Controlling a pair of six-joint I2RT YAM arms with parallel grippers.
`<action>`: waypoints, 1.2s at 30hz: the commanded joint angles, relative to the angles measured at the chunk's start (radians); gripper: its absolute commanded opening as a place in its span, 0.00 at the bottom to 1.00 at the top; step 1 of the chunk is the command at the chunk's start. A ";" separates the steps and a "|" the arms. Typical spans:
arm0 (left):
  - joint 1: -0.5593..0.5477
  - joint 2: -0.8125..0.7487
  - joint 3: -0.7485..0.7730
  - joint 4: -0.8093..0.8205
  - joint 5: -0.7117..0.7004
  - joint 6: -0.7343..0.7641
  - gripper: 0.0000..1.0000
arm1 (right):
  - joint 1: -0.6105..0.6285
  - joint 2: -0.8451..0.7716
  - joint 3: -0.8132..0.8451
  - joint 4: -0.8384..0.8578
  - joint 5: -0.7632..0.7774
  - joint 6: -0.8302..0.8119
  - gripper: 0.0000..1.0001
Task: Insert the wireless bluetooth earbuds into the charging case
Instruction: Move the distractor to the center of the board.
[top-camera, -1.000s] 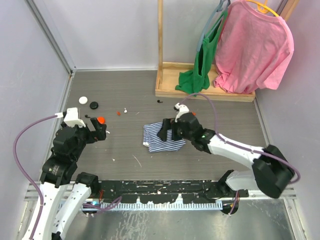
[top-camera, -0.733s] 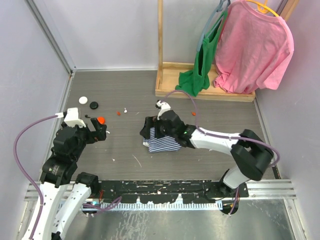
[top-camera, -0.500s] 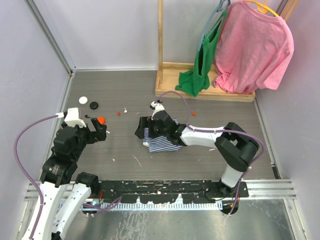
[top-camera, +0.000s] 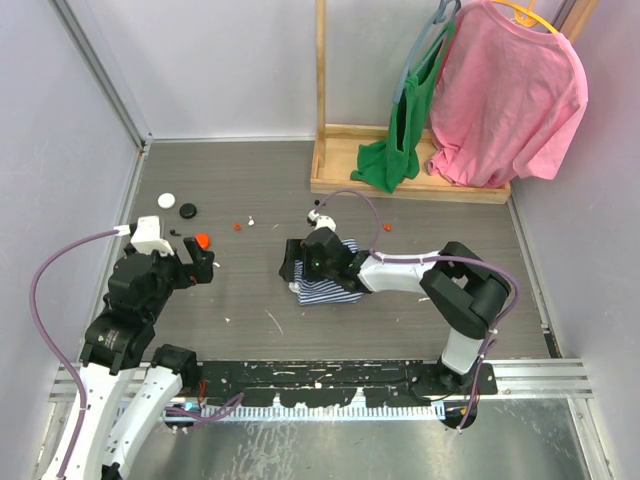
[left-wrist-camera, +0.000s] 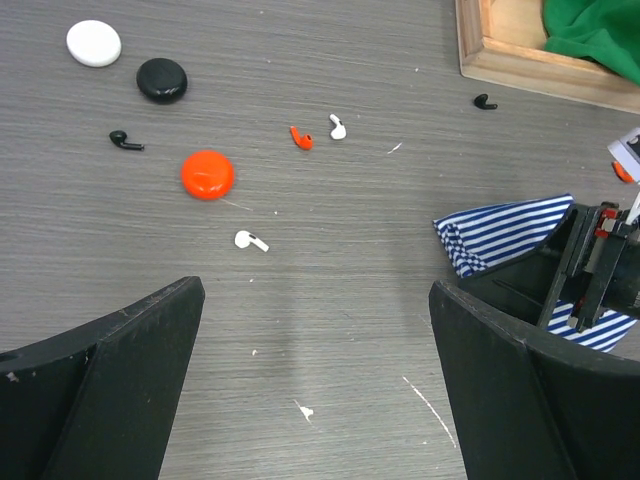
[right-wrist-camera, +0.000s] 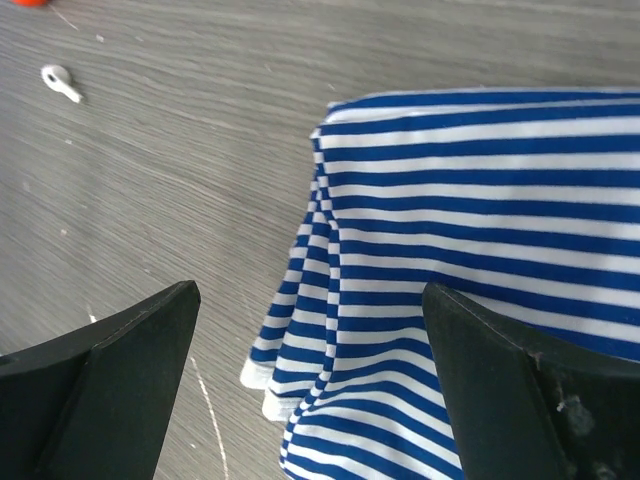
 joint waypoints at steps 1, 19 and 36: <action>-0.006 -0.010 0.004 0.023 -0.002 0.014 0.98 | -0.017 -0.047 -0.042 -0.055 0.055 0.031 1.00; -0.007 -0.008 0.003 0.023 -0.009 0.015 0.98 | -0.272 -0.313 -0.291 -0.172 0.061 0.024 1.00; -0.012 -0.008 0.001 0.021 -0.012 0.015 0.98 | -0.701 -0.505 -0.389 -0.251 -0.073 -0.048 1.00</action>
